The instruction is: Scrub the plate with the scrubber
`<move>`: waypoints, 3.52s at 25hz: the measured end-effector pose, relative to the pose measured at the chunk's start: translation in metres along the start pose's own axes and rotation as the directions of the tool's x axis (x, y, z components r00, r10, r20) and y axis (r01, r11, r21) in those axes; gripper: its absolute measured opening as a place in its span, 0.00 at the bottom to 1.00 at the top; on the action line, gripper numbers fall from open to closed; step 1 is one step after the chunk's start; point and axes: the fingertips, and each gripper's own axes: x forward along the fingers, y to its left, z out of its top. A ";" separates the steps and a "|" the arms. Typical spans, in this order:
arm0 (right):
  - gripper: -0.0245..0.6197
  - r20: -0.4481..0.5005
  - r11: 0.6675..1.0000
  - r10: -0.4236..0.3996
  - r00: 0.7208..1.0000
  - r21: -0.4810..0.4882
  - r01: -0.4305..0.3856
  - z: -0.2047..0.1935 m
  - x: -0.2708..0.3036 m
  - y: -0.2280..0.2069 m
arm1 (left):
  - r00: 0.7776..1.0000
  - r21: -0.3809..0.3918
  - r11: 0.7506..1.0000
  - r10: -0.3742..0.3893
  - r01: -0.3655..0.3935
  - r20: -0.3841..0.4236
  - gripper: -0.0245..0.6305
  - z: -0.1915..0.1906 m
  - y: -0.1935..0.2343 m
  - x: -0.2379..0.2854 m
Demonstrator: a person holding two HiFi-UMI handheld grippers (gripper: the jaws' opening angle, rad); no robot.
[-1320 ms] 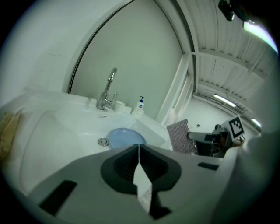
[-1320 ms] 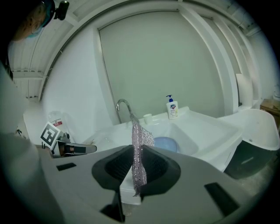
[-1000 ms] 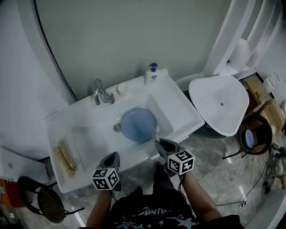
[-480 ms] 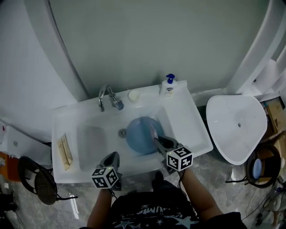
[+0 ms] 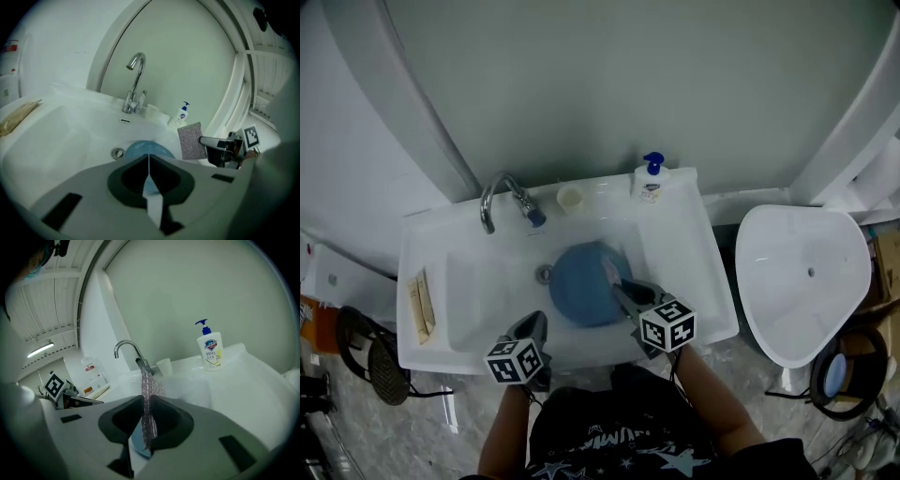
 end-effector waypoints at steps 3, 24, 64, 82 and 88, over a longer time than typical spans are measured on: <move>0.15 -0.035 0.999 0.038 0.999 -0.007 -0.039 -0.004 0.005 -0.007 | 1.000 -0.034 0.999 0.017 -0.017 -0.015 0.07 -0.004 -0.002 0.011; 0.15 -0.138 0.996 0.074 0.988 0.060 -0.067 -0.027 0.065 -0.034 | 0.981 -0.129 0.991 0.011 -0.037 -0.194 0.07 -0.026 0.037 0.096; 0.15 -0.166 0.994 0.056 0.985 0.106 -0.038 -0.042 0.095 -0.038 | 0.901 -0.262 0.957 -0.001 -0.125 -0.435 0.13 -0.083 0.076 0.160; 0.15 -0.119 0.999 -0.012 0.993 0.048 0.017 -0.018 0.085 -0.011 | 0.924 -0.333 0.941 -0.074 -0.060 -0.375 0.08 -0.057 0.068 0.134; 0.15 -0.134 0.997 -0.073 0.988 -0.043 0.068 -0.010 0.082 -0.007 | 0.934 -0.333 0.942 -0.083 -0.040 -0.348 0.08 -0.044 0.065 0.123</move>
